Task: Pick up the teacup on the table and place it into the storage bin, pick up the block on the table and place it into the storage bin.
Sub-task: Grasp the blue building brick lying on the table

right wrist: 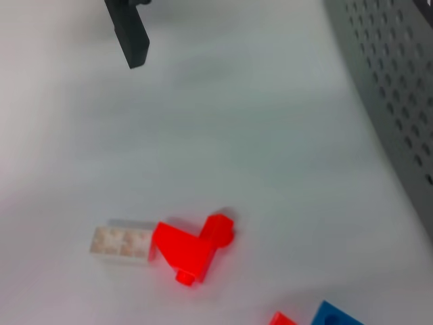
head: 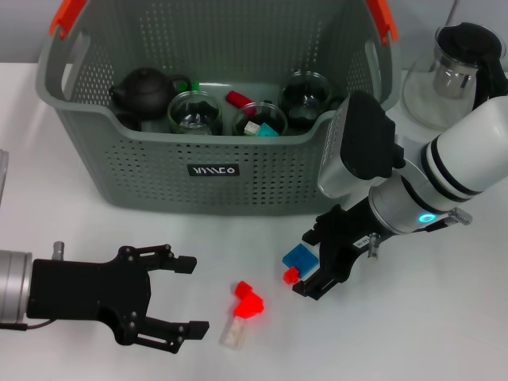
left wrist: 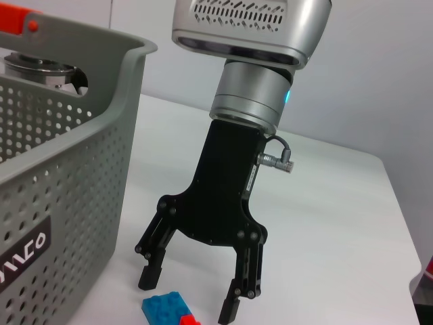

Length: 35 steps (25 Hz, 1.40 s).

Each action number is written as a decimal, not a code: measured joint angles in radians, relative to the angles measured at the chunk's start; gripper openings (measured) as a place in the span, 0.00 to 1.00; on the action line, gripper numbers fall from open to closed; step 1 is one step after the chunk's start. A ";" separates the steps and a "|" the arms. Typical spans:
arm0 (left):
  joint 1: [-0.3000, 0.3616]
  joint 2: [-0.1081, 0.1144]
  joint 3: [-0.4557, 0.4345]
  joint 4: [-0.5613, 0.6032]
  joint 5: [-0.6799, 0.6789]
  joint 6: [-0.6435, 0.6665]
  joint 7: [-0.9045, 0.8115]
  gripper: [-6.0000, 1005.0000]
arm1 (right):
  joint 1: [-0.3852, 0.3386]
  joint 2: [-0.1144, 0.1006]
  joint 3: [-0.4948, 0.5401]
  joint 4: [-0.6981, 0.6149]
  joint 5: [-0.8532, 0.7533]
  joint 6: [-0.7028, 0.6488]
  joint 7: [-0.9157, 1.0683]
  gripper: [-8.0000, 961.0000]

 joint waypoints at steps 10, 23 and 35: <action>-0.001 0.000 0.000 0.000 0.002 0.000 0.000 0.94 | -0.001 0.001 0.000 0.013 0.010 0.011 0.004 0.98; -0.001 0.001 0.000 0.000 0.003 0.000 -0.002 0.94 | 0.001 0.003 -0.002 0.039 0.017 0.036 -0.006 0.98; -0.003 0.002 -0.002 0.000 0.000 0.000 -0.002 0.94 | 0.005 0.002 -0.049 0.039 0.067 0.024 -0.019 0.98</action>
